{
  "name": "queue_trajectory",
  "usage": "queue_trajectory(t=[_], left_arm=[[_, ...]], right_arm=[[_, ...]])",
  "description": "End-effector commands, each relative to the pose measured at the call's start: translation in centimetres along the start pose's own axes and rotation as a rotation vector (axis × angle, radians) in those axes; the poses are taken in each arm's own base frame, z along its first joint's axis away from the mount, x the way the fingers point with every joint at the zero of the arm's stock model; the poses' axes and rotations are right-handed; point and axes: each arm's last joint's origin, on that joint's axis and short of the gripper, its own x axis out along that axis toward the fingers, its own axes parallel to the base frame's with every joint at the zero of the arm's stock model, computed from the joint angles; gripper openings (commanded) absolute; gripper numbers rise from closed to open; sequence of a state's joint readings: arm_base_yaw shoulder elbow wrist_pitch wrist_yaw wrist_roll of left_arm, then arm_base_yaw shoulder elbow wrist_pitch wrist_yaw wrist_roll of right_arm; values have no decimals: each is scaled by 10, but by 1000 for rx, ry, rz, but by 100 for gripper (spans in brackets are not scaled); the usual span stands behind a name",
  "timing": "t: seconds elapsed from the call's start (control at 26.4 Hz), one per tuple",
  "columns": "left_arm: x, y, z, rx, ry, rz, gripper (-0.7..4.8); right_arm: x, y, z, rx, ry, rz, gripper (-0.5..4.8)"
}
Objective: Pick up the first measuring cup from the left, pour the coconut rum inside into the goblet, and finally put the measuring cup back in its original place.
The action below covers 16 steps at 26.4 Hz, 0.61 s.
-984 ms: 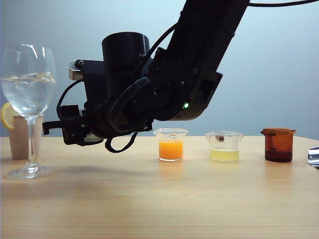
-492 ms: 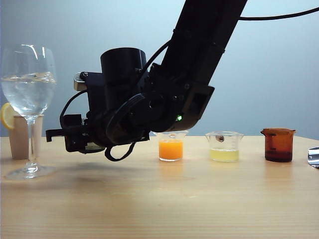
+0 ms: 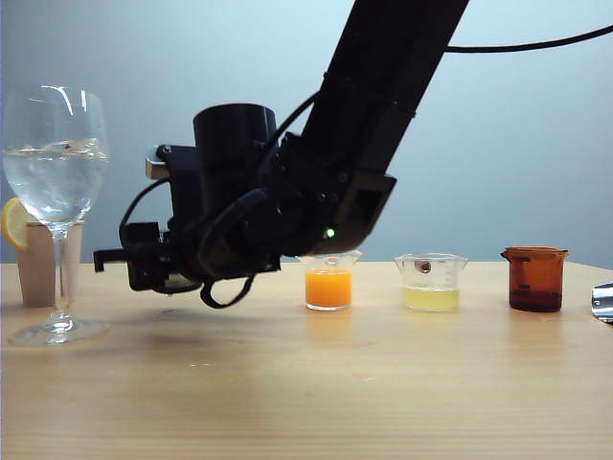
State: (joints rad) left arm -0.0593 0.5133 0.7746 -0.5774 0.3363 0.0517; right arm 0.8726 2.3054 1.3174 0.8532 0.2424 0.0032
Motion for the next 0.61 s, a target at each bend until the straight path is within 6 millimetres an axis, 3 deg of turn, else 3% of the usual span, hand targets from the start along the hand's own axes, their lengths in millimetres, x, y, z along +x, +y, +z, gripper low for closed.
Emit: queue_trajectory(t=[0.04, 0.38, 0.45, 0.61], left_arm=[[-2, -1, 4, 7, -20, 0, -5], [-2, -1, 4, 7, -19, 0, -5], [-2, -1, 4, 8, -20, 0, -5], [-2, -1, 4, 7, -20, 0, -5]], right_arm=[[8, 0, 6, 13, -31, 4, -1], [14, -2, -1, 9, -9, 5, 2], [14, -2, -1, 8, -4, 4, 74], [14, -2, -3, 3, 14, 5, 95]])
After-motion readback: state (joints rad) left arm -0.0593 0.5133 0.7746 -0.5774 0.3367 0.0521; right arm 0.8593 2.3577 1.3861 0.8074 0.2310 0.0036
